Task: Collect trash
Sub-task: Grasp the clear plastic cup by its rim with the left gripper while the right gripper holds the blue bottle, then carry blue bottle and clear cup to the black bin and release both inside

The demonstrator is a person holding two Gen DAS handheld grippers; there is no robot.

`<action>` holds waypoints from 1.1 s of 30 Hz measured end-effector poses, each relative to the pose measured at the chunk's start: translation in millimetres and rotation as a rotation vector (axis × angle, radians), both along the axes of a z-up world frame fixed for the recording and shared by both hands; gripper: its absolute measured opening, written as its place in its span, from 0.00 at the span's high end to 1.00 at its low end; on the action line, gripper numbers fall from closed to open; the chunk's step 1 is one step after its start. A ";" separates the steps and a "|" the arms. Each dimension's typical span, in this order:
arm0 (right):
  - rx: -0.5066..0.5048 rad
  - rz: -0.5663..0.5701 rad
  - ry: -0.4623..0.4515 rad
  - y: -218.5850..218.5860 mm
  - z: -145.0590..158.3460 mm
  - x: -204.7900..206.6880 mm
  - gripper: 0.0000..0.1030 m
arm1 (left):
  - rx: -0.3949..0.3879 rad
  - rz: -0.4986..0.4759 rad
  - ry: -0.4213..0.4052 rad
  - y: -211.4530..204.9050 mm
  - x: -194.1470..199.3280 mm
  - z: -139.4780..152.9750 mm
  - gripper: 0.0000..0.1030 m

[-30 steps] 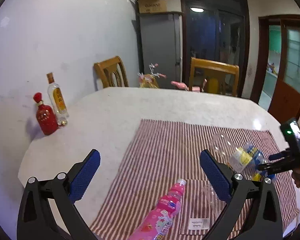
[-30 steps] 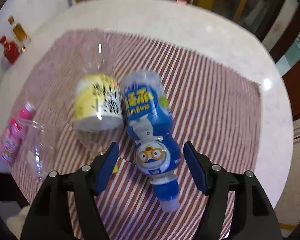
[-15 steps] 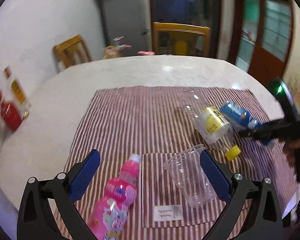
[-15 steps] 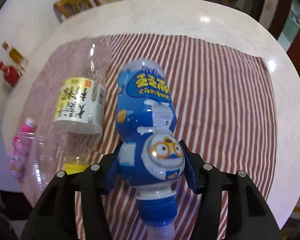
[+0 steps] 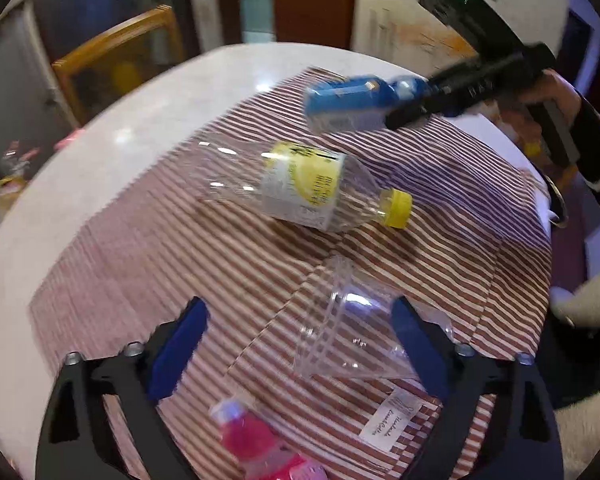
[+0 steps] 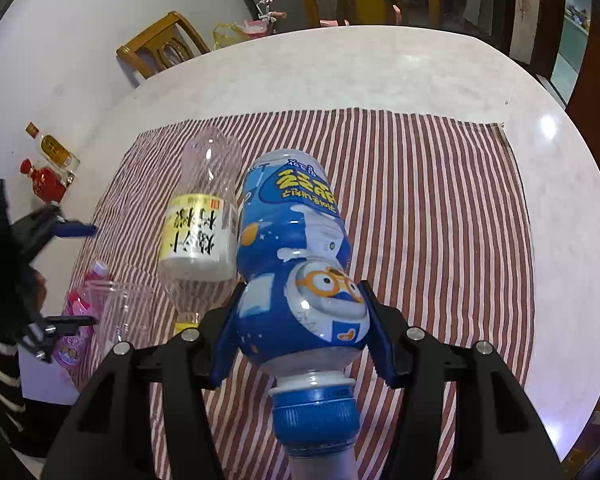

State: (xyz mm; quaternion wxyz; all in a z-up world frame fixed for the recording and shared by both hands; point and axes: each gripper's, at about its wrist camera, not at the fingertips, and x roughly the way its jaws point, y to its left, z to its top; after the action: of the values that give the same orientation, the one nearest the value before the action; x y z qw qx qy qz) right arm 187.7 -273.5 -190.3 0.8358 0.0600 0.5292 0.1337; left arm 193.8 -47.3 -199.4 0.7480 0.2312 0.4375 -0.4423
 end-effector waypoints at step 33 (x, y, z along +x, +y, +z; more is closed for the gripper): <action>0.049 -0.056 -0.124 24.3 59.2 -31.5 0.47 | -0.184 0.501 -0.131 18.6 -128.1 29.8 0.94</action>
State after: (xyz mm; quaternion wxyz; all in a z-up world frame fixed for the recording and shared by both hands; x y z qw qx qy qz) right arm 156.3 -249.3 -131.0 0.8687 0.0866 0.4709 0.1265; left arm 65.6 -28.7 -169.6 0.8786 0.0748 0.3897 -0.2657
